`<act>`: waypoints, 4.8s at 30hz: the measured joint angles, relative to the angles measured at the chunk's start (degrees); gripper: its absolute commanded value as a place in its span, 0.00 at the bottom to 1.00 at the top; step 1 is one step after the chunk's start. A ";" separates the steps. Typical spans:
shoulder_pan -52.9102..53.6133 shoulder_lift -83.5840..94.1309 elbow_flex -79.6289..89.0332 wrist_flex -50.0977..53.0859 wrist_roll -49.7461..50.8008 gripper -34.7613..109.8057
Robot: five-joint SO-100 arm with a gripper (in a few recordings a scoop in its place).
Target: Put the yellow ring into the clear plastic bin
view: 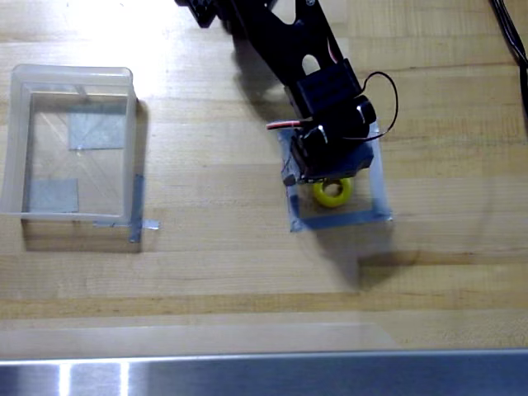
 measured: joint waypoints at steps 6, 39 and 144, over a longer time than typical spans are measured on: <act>-0.09 -1.32 0.00 -2.81 1.41 0.42; 3.25 -5.27 2.99 -12.74 4.92 0.26; 69.70 3.25 1.67 -13.01 -15.21 0.43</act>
